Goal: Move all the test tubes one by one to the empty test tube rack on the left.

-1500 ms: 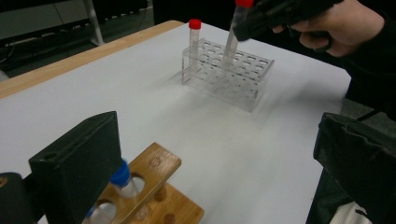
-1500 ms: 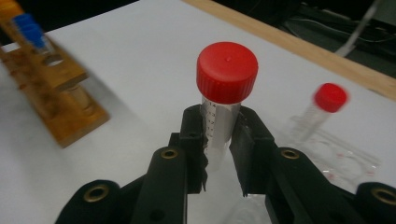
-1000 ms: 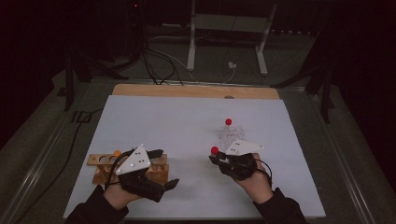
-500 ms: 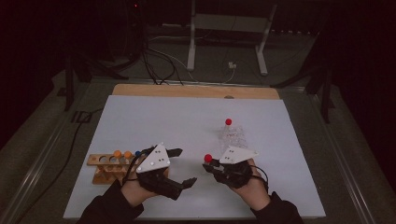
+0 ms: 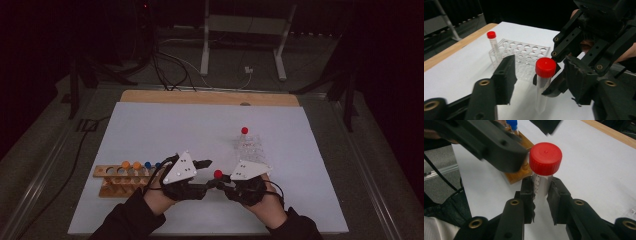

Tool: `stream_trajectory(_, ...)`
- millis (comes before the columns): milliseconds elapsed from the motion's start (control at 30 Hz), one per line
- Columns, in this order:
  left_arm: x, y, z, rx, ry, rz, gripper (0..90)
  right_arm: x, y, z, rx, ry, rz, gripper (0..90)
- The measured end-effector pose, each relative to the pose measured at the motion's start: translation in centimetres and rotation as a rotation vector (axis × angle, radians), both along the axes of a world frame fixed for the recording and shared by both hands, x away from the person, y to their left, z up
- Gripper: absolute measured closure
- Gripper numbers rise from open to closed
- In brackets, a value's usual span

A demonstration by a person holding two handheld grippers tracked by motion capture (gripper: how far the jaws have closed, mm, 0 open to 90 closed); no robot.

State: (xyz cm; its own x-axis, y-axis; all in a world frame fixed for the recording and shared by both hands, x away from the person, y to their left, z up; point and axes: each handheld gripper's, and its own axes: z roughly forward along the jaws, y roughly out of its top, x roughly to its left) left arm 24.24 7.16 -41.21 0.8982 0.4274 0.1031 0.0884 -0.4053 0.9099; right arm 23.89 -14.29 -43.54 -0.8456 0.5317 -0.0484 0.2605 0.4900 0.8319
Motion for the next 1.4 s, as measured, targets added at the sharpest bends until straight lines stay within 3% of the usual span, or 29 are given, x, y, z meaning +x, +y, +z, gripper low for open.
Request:
stream_trajectory(100,0.1,-0.5,-0.3,0.020,-0.003,-0.013,52.4,0.0,0.0,0.0,-0.002,-0.002,0.005,74.9)
stream_trajectory(333,0.3,-0.9,-0.6,0.021,0.003,-0.049,68.6,-0.2,0.1,0.0,0.004,-0.007,0.010,74.8)
stream_trajectory(533,0.2,-0.7,-0.4,0.015,-0.020,-0.040,71.5,-0.1,0.0,0.1,0.021,-0.010,0.014,73.2)
stream_trajectory(667,0.2,0.0,0.2,-0.006,-0.026,-0.018,71.6,0.1,-0.4,0.2,0.034,-0.021,-0.004,52.6)
stream_trajectory(867,0.1,1.2,1.3,-0.016,-0.043,0.015,71.7,0.9,-1.8,0.6,0.082,-0.051,-0.075,32.6)
stream_trajectory(1167,0.0,4.1,3.2,-0.047,-0.084,0.082,71.7,2.6,-3.4,0.3,0.120,-0.042,-0.191,1.3)
stream_trajectory(1400,-0.5,7.5,4.6,-0.042,-0.120,0.166,71.6,3.2,-4.3,0.0,0.148,-0.035,-0.221,0.0)
